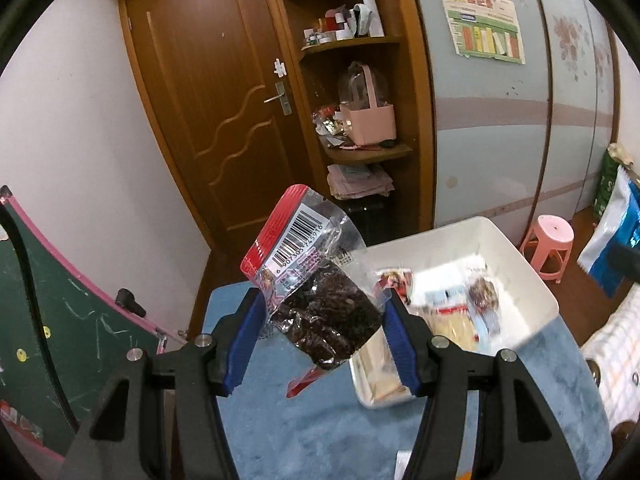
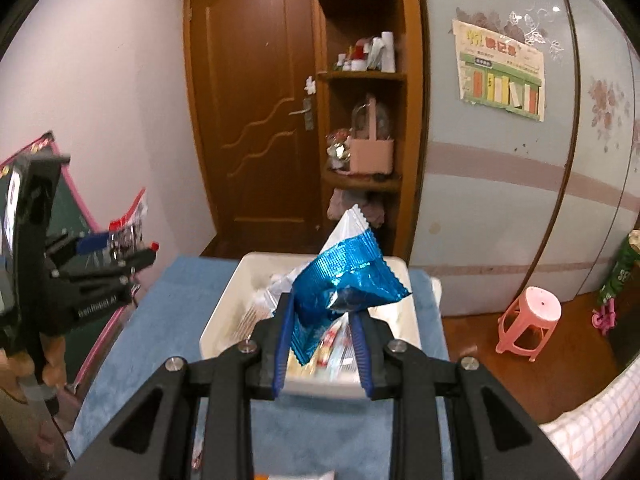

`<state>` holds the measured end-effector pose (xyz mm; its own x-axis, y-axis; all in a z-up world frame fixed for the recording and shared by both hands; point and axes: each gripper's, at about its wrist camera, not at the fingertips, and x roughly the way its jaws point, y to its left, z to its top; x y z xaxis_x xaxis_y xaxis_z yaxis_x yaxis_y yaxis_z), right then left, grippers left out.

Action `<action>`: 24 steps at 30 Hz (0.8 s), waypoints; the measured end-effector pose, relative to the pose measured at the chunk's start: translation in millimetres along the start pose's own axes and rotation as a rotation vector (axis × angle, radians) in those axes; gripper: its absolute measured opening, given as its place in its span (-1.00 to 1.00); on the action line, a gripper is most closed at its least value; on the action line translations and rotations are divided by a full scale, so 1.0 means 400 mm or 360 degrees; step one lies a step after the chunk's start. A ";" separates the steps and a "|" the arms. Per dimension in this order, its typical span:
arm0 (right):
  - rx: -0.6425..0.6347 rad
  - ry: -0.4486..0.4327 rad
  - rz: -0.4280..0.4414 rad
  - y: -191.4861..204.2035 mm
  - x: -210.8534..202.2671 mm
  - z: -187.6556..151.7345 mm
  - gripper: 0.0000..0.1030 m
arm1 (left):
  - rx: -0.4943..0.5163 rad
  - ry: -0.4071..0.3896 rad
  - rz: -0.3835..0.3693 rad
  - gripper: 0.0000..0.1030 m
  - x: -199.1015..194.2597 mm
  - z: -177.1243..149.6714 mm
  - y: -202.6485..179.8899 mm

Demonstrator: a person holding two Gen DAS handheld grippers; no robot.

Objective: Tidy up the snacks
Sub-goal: 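Carry both packs over the white bin and release them inside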

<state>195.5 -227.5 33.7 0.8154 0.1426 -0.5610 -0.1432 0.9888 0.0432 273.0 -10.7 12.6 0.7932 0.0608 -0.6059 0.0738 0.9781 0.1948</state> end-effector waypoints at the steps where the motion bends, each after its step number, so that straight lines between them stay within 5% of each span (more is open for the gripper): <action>1: 0.0015 -0.0004 0.0002 -0.011 0.010 0.018 -0.45 | -0.0010 0.0006 -0.0007 0.13 0.019 0.013 -0.001; 7: 0.0111 -0.0060 -0.0020 -0.074 0.075 0.104 -0.45 | -0.0043 0.0081 -0.0072 0.13 0.140 0.076 -0.024; 16: 0.0135 0.0111 -0.0043 -0.095 0.253 0.123 -0.44 | -0.0034 0.0204 -0.0123 0.15 0.305 0.112 -0.099; 22: 0.0089 0.0260 -0.0086 -0.090 0.371 0.089 -0.36 | -0.0042 0.0286 -0.0222 0.55 0.388 0.100 -0.123; 24: 0.0095 0.0300 -0.0105 -0.091 0.395 0.078 -0.04 | -0.0056 0.0324 -0.0286 0.72 0.408 0.094 -0.125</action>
<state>347.2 -239.8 -30.9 0.7019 0.0720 -0.7086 -0.0548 0.9974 0.0470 421.5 -57.2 -67.0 0.6314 -0.0790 -0.7714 0.1783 0.9829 0.0453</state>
